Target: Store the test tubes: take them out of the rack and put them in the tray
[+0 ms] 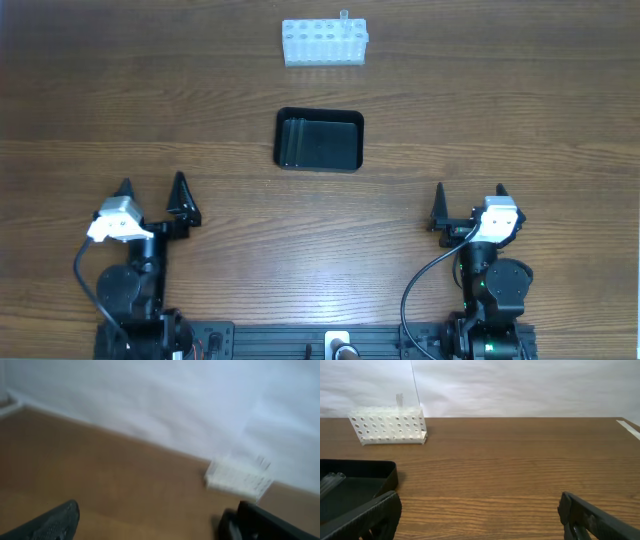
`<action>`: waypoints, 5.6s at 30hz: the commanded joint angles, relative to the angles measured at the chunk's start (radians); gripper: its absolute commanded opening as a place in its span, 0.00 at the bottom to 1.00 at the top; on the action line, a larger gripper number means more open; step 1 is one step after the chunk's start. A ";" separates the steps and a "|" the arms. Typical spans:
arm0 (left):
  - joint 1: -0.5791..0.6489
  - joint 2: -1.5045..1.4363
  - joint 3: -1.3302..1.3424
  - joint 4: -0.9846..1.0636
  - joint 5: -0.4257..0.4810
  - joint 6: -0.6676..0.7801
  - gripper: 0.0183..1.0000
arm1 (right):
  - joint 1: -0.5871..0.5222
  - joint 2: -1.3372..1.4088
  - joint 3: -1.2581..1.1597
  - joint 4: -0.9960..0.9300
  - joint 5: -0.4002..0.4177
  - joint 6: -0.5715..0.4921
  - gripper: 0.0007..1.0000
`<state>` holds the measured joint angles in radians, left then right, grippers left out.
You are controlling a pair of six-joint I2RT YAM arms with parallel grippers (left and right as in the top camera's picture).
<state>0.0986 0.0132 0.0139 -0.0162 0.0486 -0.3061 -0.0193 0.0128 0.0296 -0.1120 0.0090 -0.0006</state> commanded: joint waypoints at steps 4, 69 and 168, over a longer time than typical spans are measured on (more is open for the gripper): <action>0.002 -0.010 -0.008 -0.062 -0.020 0.195 1.00 | -0.006 -0.008 -0.006 -0.001 -0.005 0.004 0.99; 0.003 -0.007 -0.008 -0.061 -0.019 0.195 1.00 | 0.100 1.048 1.437 -0.777 0.011 0.053 0.99; 0.003 -0.007 -0.008 -0.061 -0.019 0.194 1.00 | 0.468 2.344 1.889 -0.116 0.542 0.187 0.18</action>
<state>0.0986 0.0120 0.0109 -0.0742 0.0334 -0.1265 0.4522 2.3371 1.8946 -0.2283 0.5343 0.1802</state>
